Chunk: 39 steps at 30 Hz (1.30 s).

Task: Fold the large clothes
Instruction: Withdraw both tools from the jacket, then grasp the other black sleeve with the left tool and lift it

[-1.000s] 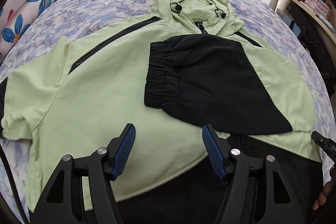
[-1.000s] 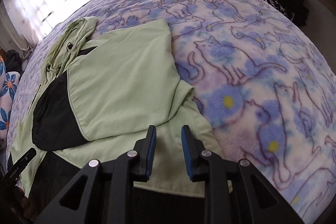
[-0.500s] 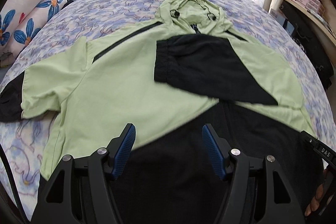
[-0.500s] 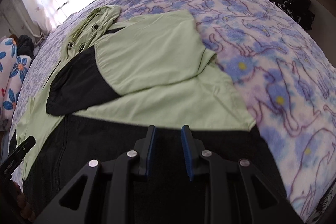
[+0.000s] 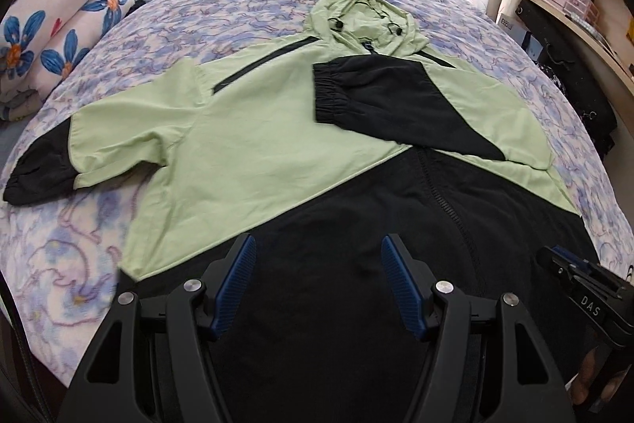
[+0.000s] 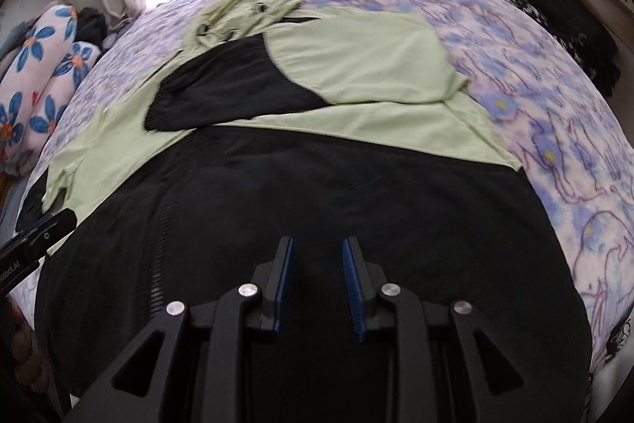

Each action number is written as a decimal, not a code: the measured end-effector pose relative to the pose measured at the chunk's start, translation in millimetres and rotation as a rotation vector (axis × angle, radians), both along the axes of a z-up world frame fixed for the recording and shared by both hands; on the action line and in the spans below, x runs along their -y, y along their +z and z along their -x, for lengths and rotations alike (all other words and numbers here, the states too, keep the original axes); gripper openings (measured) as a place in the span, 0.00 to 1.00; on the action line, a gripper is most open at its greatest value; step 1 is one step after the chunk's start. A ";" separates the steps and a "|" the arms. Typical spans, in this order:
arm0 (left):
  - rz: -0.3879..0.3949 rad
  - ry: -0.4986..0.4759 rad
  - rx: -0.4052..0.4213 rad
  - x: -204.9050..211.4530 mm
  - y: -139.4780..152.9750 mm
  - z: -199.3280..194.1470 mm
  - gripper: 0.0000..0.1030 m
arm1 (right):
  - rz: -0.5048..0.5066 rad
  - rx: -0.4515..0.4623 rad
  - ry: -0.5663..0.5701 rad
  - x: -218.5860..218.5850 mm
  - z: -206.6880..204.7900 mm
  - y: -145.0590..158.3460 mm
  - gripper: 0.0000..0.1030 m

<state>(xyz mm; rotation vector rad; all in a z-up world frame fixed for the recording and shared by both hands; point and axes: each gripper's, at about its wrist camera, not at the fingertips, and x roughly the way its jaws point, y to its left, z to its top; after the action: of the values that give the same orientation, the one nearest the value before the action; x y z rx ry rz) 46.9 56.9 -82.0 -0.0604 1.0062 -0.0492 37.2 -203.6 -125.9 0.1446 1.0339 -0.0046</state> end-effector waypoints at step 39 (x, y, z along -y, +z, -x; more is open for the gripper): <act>0.523 0.491 -0.007 -381.6 -78.2 -34.6 0.63 | 0.014 0.103 0.486 -297.5 -74.9 22.0 0.25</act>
<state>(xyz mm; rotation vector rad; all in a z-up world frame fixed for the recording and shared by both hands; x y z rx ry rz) 81.5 438.5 -160.2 -0.7823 0.9408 0.1384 112.1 93.9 -103.9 -0.1209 0.9443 0.4328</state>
